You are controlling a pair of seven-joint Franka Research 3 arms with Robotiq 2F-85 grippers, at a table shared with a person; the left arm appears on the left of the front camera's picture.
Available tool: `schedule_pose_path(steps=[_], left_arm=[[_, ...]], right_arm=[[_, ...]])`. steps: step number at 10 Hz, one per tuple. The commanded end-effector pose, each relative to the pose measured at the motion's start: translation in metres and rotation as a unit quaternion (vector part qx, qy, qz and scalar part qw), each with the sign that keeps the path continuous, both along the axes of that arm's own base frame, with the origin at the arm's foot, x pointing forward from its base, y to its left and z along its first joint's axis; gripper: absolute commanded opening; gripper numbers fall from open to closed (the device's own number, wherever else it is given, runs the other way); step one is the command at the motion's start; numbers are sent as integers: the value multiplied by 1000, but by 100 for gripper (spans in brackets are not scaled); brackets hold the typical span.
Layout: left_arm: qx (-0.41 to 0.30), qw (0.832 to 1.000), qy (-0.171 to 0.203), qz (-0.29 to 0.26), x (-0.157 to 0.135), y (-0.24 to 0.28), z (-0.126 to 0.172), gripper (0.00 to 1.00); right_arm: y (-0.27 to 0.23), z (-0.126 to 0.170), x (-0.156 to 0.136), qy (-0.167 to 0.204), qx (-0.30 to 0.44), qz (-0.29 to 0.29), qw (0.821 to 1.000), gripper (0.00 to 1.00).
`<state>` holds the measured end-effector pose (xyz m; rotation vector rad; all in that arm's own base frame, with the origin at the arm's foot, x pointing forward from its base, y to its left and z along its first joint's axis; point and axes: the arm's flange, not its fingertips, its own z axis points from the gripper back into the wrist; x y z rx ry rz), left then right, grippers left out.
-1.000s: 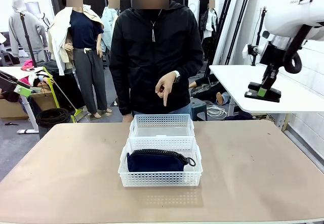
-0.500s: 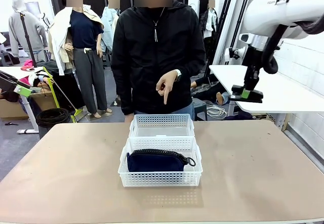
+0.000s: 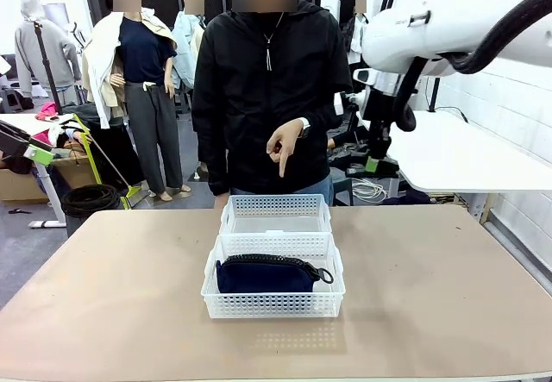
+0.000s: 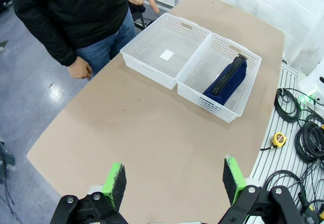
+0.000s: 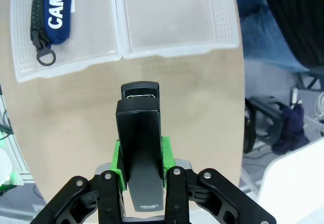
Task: Distribute items into two baskets.
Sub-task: Place the picked Stapler into the Organizing basket as instructed by the person.
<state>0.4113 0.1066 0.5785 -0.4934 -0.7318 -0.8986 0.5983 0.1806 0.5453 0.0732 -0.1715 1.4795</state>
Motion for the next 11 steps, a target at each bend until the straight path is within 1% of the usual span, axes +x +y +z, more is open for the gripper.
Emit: schedule_pose_path(steps=[1, 2, 5, 6, 9, 11], left_arm=[[-10, 1000, -2, -2, -2, 1, 0, 100], [-10, 1000, -2, -2, -2, 1, 0, 100], [-10, 1000, -2, -2, -2, 1, 0, 100], [-10, 1000, -2, -2, -2, 1, 0, 100], [-10, 1000, -2, -2, -2, 1, 0, 100], [-10, 1000, -2, -2, -2, 1, 0, 100]], right_arm=[[17, 3, 23, 22, -23, 28, 999, 0], [33, -3, 26, 36, -24, 41, 998, 0], [72, -27, 40, 47, -20, 69, 996, 0], [87, -36, 41, 51, -16, 63, 997, 0], [119, -56, 43, 59, -5, 82, 995, 0], [144, -67, 37, 49, 2, 65, 997, 0]])
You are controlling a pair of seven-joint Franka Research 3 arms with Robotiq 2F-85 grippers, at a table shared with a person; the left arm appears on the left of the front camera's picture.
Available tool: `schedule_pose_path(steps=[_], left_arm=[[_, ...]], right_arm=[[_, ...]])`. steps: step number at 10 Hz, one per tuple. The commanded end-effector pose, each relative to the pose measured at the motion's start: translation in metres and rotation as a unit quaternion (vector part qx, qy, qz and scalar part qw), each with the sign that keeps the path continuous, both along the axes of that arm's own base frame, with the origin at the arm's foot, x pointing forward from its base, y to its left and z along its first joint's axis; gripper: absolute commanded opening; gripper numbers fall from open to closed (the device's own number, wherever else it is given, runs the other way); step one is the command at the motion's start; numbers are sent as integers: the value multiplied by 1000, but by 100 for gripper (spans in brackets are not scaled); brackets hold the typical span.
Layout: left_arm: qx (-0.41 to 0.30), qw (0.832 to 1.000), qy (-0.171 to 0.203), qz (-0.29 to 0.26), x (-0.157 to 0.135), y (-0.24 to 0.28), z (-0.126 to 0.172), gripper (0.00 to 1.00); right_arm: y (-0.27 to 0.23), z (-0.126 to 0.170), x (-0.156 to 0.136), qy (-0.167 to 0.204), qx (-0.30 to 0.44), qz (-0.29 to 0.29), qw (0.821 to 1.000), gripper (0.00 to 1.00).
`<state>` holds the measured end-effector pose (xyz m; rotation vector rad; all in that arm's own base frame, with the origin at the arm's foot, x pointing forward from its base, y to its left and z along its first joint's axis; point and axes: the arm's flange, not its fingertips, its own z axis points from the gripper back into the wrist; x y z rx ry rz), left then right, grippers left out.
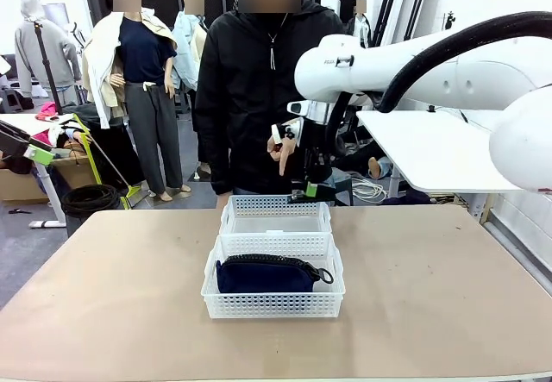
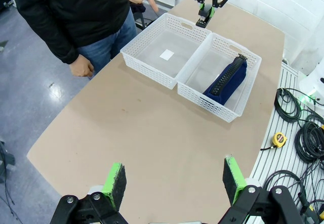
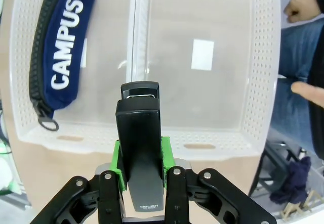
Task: Distribute items into two baskets.
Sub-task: Place the picked Stapler into the Organizing basket as instructed by the person.
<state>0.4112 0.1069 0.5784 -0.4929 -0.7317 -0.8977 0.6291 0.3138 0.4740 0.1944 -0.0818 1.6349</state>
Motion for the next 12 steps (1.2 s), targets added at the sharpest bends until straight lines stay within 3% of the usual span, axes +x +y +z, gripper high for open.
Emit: schedule_pose_path(steps=[1, 4, 8, 12], left_arm=[[-10, 1000, -3, -3, -1, 1, 0, 100], [-10, 1000, -3, -3, -1, 1, 0, 100], [-10, 1000, -3, -3, -1, 1, 0, 100], [-10, 1000, -3, -3, -1, 1, 0, 100]], right_arm=[[19, -3, 8, -24, -1, -34, 999, 0], [39, -23, 9, -75, 17, -78, 994, 0], [48, -60, 36, -37, -5, -54, 998, 0], [45, -89, 46, -35, 9, -53, 998, 0]])
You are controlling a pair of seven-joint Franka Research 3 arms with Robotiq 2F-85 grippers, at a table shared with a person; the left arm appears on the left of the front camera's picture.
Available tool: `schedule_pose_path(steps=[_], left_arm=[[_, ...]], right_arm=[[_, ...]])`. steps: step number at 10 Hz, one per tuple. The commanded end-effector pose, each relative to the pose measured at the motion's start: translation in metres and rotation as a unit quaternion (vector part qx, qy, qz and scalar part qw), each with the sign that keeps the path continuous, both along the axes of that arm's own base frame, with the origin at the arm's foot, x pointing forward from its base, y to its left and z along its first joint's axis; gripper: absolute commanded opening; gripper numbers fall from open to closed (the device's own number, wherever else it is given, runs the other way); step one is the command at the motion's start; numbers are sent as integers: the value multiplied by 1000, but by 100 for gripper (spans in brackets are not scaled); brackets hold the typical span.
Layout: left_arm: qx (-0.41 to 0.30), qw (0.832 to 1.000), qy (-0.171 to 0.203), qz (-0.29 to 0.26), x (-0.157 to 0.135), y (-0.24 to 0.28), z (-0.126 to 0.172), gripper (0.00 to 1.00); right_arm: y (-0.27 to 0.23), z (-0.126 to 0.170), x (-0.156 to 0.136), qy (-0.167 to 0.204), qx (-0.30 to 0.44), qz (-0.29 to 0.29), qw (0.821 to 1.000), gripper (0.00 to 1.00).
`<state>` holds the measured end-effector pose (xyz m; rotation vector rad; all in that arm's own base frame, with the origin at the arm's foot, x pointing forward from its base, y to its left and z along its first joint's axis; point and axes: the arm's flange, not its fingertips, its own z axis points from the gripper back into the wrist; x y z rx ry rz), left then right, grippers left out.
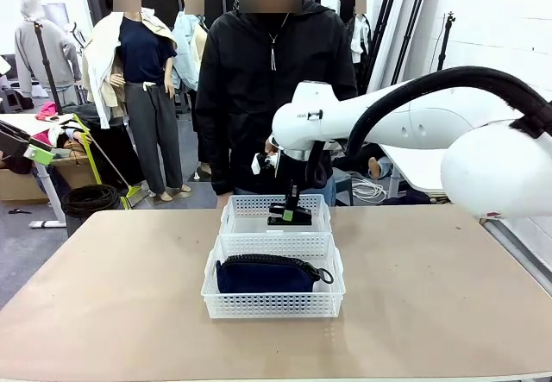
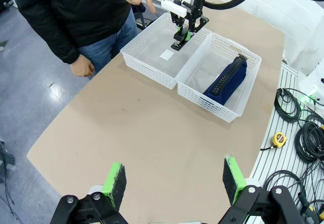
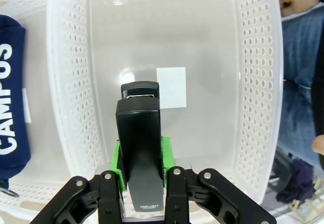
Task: Distribute items into two baskets.
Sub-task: Place the picked Stapler into the Organizing basket as instructed by the person.
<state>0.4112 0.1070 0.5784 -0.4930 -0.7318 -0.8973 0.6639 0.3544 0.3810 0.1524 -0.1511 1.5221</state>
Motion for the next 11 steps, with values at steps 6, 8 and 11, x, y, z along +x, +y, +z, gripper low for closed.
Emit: schedule_pose_path(steps=[6, 8, 11], left_arm=[[-10, 1000, -3, -3, -1, 1, 0, 100], [-10, 1000, -3, -3, -1, 1, 0, 100], [-10, 1000, -3, -3, -1, 1, 0, 100]], right_arm=[[5, -27, 9, 0, -12, 8, 1000, 0], [5, -30, 11, 3, -11, 8, 1000, 0], [5, -31, 11, 6, -9, 13, 1000, 29]])
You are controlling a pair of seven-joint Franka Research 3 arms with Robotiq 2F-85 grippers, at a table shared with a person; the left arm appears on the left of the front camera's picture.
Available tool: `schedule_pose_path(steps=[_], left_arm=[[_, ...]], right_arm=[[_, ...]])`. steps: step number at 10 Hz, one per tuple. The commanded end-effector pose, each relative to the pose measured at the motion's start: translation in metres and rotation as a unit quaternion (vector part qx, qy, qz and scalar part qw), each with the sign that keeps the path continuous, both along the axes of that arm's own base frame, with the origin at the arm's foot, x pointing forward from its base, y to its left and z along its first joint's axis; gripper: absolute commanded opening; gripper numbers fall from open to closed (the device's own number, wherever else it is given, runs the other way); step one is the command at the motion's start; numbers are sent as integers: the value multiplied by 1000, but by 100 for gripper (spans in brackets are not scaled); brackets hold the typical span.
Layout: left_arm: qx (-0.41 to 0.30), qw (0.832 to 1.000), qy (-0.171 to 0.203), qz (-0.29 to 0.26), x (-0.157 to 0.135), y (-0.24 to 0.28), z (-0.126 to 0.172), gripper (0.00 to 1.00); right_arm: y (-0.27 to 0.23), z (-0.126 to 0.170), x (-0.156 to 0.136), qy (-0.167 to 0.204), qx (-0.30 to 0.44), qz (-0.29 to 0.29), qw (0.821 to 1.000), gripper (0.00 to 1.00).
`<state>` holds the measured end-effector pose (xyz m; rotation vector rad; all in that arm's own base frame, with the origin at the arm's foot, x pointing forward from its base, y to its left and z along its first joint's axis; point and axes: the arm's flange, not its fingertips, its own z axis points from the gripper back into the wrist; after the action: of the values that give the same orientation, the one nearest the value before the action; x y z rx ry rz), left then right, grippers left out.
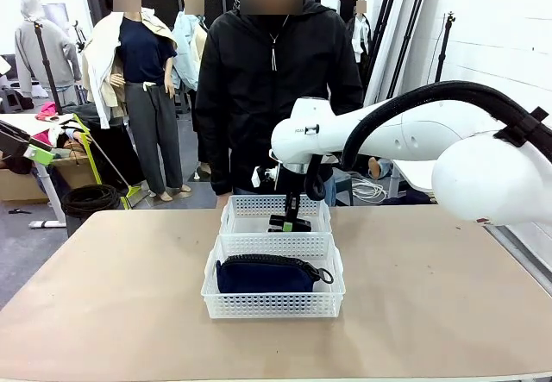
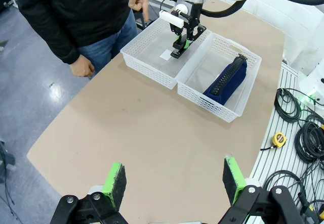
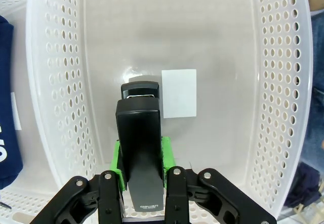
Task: Distribute items into two baskets.
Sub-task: Place the picked Stapler into the Organizing basket as instructed by the person.
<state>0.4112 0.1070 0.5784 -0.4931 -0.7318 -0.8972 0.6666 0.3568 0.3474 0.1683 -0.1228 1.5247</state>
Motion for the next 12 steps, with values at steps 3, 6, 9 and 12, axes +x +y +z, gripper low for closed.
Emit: schedule_pose_path(steps=[3, 6, 9, 12], left_arm=[[-10, 1000, -3, -3, -1, 1, 0, 100], [-10, 1000, -3, -3, -1, 1, 0, 100], [-10, 1000, -3, -3, -1, 1, 0, 100], [-10, 1000, -3, -3, -1, 1, 0, 100]], right_arm=[[2, 9, 9, -5, -5, 13, 1000, 84], [-2, 28, 5, -3, -8, 15, 1000, 100], [-3, 34, 4, 3, -8, 15, 1000, 100], [-3, 31, 0, -4, -1, 8, 1000, 100]])
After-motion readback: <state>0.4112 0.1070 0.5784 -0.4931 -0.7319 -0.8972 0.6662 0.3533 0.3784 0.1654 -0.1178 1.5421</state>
